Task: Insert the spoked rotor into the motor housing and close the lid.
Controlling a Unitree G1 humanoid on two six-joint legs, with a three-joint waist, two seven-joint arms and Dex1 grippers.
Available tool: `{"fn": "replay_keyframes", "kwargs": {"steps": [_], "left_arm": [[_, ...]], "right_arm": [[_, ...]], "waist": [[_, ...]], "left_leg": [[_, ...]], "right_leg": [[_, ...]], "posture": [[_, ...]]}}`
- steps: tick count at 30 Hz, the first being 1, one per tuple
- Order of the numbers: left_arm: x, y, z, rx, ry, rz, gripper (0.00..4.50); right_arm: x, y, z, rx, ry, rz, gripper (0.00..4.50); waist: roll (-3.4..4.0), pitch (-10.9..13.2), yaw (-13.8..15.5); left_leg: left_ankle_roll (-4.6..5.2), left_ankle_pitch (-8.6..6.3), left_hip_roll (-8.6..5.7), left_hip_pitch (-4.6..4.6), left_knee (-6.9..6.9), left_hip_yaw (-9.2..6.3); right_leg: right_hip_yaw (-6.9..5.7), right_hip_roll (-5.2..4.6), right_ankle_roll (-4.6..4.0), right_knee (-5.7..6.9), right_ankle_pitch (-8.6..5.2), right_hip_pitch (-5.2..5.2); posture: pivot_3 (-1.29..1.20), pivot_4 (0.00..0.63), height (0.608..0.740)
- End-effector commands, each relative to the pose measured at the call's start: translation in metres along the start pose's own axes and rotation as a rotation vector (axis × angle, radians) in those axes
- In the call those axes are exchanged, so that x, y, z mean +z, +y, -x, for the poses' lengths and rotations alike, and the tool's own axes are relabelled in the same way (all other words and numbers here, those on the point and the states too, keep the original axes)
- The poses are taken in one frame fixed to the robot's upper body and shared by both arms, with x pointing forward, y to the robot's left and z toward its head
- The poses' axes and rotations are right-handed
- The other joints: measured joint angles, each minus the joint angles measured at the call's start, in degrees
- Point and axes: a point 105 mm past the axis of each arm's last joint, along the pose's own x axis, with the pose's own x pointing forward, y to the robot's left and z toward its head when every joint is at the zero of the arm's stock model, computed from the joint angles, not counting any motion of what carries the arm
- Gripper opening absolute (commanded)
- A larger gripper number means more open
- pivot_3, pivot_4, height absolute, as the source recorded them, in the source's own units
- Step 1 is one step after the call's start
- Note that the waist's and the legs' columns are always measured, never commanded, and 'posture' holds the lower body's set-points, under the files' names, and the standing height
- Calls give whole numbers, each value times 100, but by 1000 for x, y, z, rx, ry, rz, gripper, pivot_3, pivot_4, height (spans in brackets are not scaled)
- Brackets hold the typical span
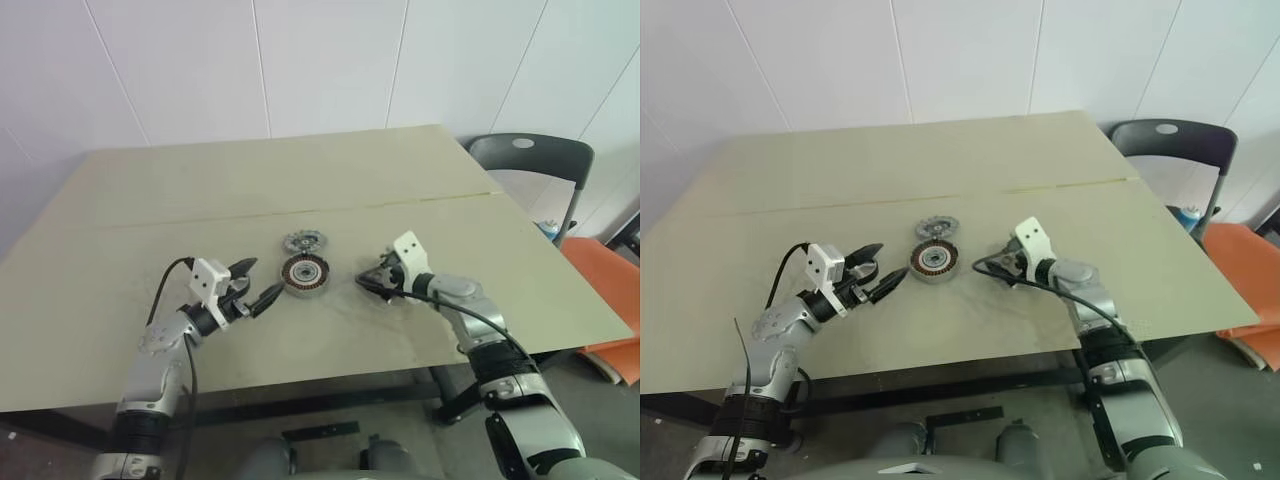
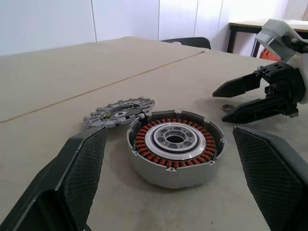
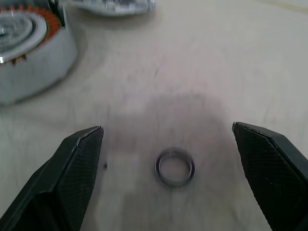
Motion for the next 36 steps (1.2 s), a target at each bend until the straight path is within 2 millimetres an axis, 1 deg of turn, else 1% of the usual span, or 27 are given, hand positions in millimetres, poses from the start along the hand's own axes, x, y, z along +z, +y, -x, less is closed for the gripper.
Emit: {"fn": "replay_keyframes", "kwargs": {"steps": [1, 6, 11, 12, 13, 16, 18, 22, 23, 26, 27, 29, 32, 34, 36], "left_arm": [[13, -1, -1, -14, -33, -30, 4460], [13, -2, -2, -17, -31, -29, 4460], [14, -1, -3, -17, -31, -31, 4460], [14, -1, -3, -16, -30, -32, 4500], [14, -1, -3, -15, -30, -33, 4500], [14, 0, -3, -12, -28, -37, 4500], [14, 0, -3, -9, -27, -40, 4500], [15, 1, -2, -2, -26, -46, 4500], [15, 1, -2, 1, -26, -47, 4500], [15, 2, -2, 7, -23, -53, 4500], [15, 3, -1, 10, -24, -54, 4500], [17, 4, -1, 14, -31, -56, 4500], [19, 5, 0, 14, -33, -60, 4500], [21, 6, 1, 15, -35, -67, 4500], [22, 7, 1, 16, -37, -71, 4500]], "right_arm": [[8, -3, 9, 20, -5, 58, 4500], [1, -11, 15, 4, 17, 58, 4500], [-1, -9, 13, 6, 24, 55, 4500], [-1, -9, 12, 9, 23, 52, 4108], [-1, -5, 11, 26, 22, 44, 3907], [0, 6, 8, 74, 16, 23, 2933], [1, 14, 6, 109, 11, 11, 2208], [6, 25, 5, 152, 6, 7, 772], [7, 27, 5, 161, 1, 7, 668], [16, 31, 5, 178, -30, 5, 668], [20, 34, 5, 187, -45, 1, 668], [44, 45, 1, 222, -125, -11, 668], [95, 57, -5, 234, -294, -13, 668], [124, 65, -6, 254, -383, -23, 668], [142, 73, -7, 276, -427, -32, 668]], "waist": [[0, 0, 1], [0, 1, 5], [-2, 1, 7], [-2, 1, 7], [-2, 1, 8], [-2, 1, 6], [-2, 1, 2], [-3, 1, -11], [-3, 2, -6], [-4, 3, -1], [-5, 4, 0], [-5, 8, -8], [1, 16, -33], [7, 20, -22], [6, 20, -2]], "left_leg": [[0, 0, 0, 0, 0, 0], [0, 0, 0, 1, 0, 0], [0, 0, 0, 0, 1, 1], [0, 0, 0, 1, 1, 1], [0, 0, 0, 1, 1, 1], [0, 0, 0, 1, 1, 1], [0, 0, 0, 2, 1, 0], [-1, -1, 1, 2, 1, 1], [-1, -1, 1, 2, 1, 1], [-1, -1, 1, 1, 0, 1], [-1, -1, 1, 0, -1, 1], [-1, -1, 1, -2, -2, 0], [-1, -1, 4, -2, -6, 0], [-1, -1, 4, -2, -6, -1], [-1, -1, 3, -2, -7, -4]], "right_leg": [[0, 0, -1, 0, -1, 0], [0, -1, -14, -3, -8, 3], [0, -2, -14, -6, -8, 4], [-1, -2, -14, -6, -8, 4], [0, -2, -14, -6, -8, 4], [0, -2, -14, -6, -8, 4], [-1, -1, -14, -6, -8, 5], [0, -1, -14, -6, -8, 4], [0, -1, -14, -6, -9, 3], [-1, -1, -14, -6, -9, 2], [-1, -1, -14, -7, -8, 1], [-1, -1, -13, -8, -8, -1], [0, 1, -5, -6, -3, -5], [0, 2, 1, -4, 0, -7], [-2, 1, 1, -8, 0, -19]], "posture": [[0, 0, 740], [0, 0, 740], [0, 0, 740], [0, 0, 740], [0, 0, 740], [0, 0, 740], [0, 0, 740], [0, 0, 740], [0, 0, 740], [0, 0, 740], [0, 0, 740], [0, 0, 740], [0, 0, 740], [0, 0, 740], [0, 0, 740]]}}
